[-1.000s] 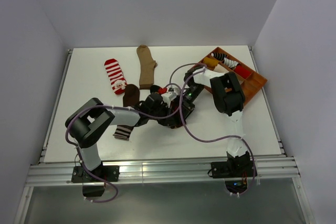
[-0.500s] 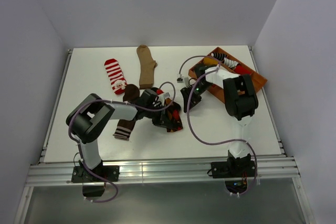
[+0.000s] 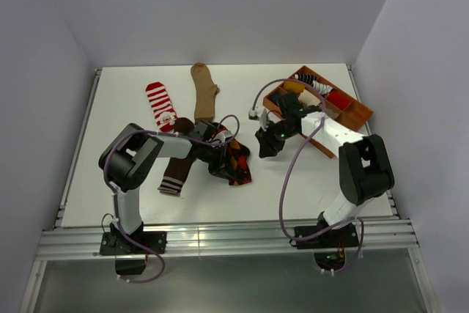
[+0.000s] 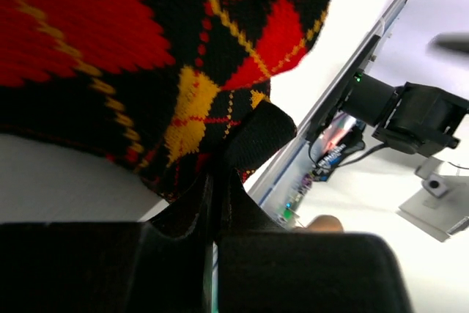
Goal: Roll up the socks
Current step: Roll the sock at the center of the board.
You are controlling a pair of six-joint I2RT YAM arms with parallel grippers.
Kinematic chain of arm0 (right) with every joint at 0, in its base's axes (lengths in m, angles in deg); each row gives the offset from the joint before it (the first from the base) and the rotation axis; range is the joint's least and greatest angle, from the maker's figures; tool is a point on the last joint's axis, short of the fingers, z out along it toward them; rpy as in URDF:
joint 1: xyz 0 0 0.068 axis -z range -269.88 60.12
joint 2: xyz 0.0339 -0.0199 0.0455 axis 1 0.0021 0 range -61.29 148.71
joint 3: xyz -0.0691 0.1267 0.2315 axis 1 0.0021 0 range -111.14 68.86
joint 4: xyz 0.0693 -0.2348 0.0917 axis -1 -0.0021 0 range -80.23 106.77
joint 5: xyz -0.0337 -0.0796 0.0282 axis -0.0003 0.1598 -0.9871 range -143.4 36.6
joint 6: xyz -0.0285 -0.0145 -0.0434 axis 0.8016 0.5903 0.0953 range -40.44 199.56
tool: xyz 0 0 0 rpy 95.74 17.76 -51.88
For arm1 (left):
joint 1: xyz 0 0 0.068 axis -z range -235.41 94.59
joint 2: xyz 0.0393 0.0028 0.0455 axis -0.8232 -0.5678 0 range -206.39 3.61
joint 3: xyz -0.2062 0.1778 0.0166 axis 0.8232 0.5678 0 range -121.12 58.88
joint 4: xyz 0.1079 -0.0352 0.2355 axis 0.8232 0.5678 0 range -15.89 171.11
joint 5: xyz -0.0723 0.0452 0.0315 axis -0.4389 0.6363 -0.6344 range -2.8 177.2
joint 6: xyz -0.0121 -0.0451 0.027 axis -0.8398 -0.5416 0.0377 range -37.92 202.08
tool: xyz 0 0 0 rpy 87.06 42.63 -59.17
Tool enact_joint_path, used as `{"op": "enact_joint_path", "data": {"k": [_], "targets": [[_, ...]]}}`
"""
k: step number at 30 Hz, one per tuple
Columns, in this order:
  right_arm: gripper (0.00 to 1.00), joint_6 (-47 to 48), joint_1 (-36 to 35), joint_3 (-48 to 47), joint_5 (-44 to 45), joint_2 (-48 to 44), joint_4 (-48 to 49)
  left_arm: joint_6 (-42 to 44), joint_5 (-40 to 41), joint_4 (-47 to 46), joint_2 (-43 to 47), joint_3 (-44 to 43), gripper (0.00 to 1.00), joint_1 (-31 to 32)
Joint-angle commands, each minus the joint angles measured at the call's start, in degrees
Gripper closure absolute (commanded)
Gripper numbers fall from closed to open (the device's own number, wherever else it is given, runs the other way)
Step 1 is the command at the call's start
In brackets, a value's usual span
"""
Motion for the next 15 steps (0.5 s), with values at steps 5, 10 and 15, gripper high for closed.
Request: {"op": "enact_joint_path", "data": {"k": [5, 10, 15], "targets": [[0.51, 5.7, -12.3, 11.7, 7.7, -10.4, 13.0, 1.9, 0.5, 7.8, -3.0, -2.1, 1.0, -1.6], [0.49, 6.3, -18.1, 14.0, 10.5, -12.0, 16.7, 2.7, 1.0, 9.3, -3.8, -3.2, 1.0, -1.8], [0.48, 6.7, -23.4, 14.9, 14.9, -11.4, 18.6, 2.9, 1.3, 9.7, -4.0, -3.5, 1.0, -1.8]]}}
